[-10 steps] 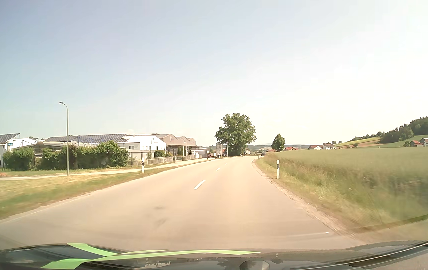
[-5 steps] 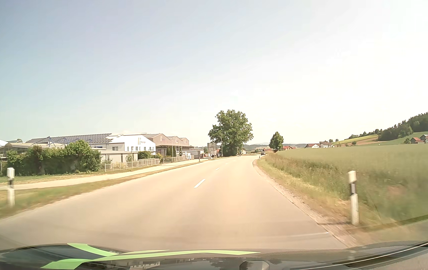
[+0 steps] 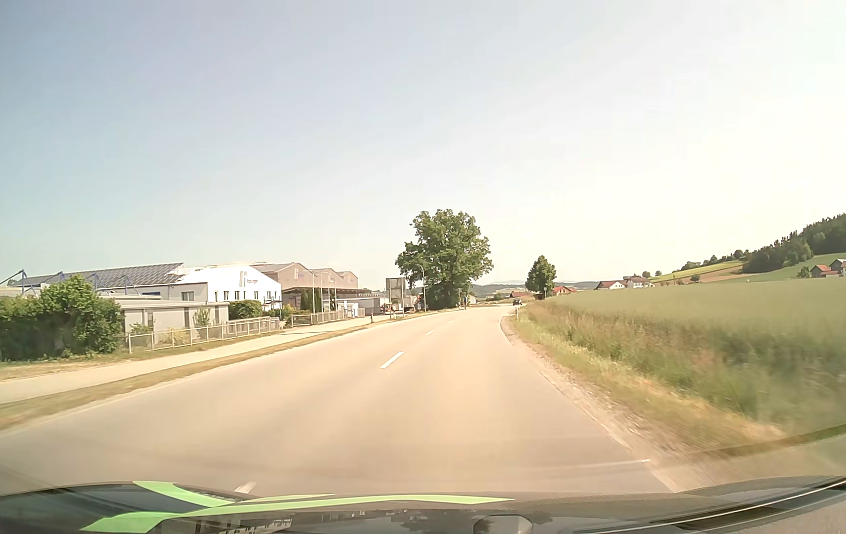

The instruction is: Follow the waypoints while adhering to traffic rules and regulations

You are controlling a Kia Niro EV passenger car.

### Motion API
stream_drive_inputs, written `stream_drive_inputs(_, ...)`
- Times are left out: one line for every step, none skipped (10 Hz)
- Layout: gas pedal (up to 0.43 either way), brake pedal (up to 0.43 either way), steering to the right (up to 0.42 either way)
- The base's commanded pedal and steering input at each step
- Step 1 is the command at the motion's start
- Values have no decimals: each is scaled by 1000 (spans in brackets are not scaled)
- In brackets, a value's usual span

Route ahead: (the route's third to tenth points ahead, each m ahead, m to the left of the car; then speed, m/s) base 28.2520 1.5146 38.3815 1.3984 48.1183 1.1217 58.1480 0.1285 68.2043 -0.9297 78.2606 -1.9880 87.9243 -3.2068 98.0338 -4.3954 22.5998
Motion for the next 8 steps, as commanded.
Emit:
stream_drive_inputs(67,0,8)
stream_drive_inputs(67,0,8)
stream_drive_inputs(67,0,8)
stream_drive_inputs(67,0,8)
stream_drive_inputs(67,0,9)
stream_drive_inputs(67,0,9)
stream_drive_inputs(67,0,9)
stream_drive_inputs(67,0,9)
